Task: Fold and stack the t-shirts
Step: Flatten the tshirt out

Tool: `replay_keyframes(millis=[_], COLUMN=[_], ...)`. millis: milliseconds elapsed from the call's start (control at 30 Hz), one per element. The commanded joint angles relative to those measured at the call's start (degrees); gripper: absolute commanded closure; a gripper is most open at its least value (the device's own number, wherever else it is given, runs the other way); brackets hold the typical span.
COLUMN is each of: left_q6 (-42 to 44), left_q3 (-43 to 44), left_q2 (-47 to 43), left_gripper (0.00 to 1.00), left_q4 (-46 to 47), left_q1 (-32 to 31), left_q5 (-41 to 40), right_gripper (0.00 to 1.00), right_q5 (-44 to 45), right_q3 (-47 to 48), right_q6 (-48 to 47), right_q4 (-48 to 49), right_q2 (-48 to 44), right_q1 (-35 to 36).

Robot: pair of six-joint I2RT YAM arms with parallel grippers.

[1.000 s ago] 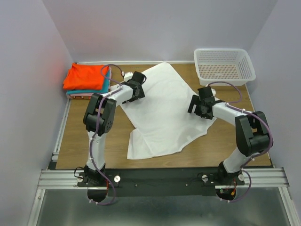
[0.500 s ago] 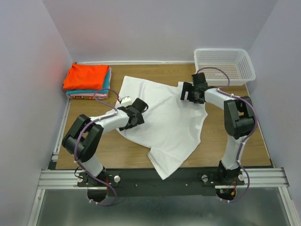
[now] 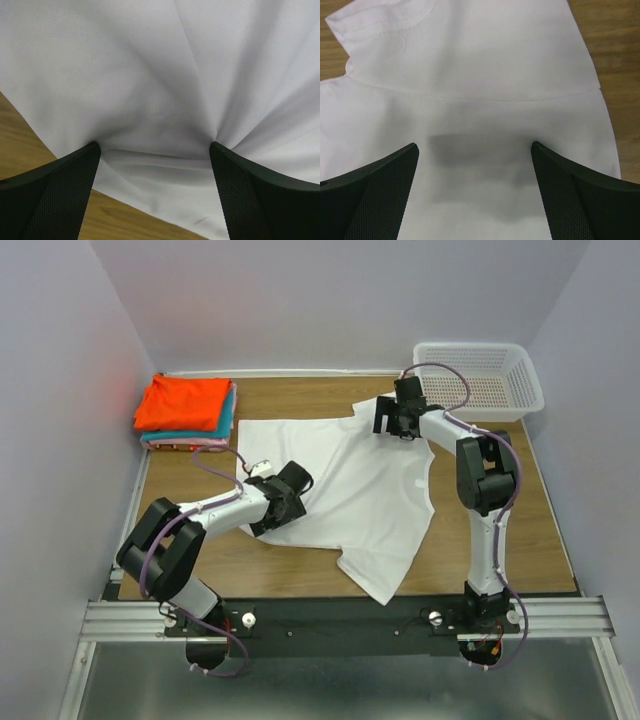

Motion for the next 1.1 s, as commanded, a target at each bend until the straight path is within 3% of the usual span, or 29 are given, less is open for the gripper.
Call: replay_keyframes(millis=[0, 400, 567, 667, 767, 833, 1067], left_q6=[-7.2, -9.6, -6.5, 1.4, 13.1, 16.8, 21.5], left_q3=[-6.1, -5.6, -2.1, 3.0, 7.0, 12.0, 30.1], left_q2=[-1.9, -20.9, -24.8, -21.0, -15.4, -7.5, 16.4], left_gripper=[0.02, 0.02, 0.02, 0.02, 0.02, 0.02, 0.02], left_q4=[-9.7, -20.9, -15.6, -8.2, -0.5, 0.2, -2.1], left_q1=[-0.7, -6.1, -3.4, 0.2, 9.3, 14.2, 17.9], left_q5=[9.3, 8.1, 2.6, 1.4, 4.6, 4.8, 1.4], right_gripper=[0.00, 0.00, 0.00, 0.00, 0.00, 0.00, 0.00], right_q5=[1.8, 3.0, -1.7, -1.1, -1.4, -0.7, 3.4], right_q3=[2.6, 5.1, 1.0, -4.2, -8.9, -13.3, -19.8], right_q6=[-0.6, -3.1, -3.6, -2.6, -0.2, 0.5, 3.4], right_q4=[-4.3, -5.8, -6.1, -6.1, -6.0, -5.9, -5.6], right_q2=[4.8, -1.5, -7.2, -12.3, -16.3, -18.0, -19.7], right_q1=[0.3, 0.3, 1.0, 2.2, 3.3, 4.2, 4.9])
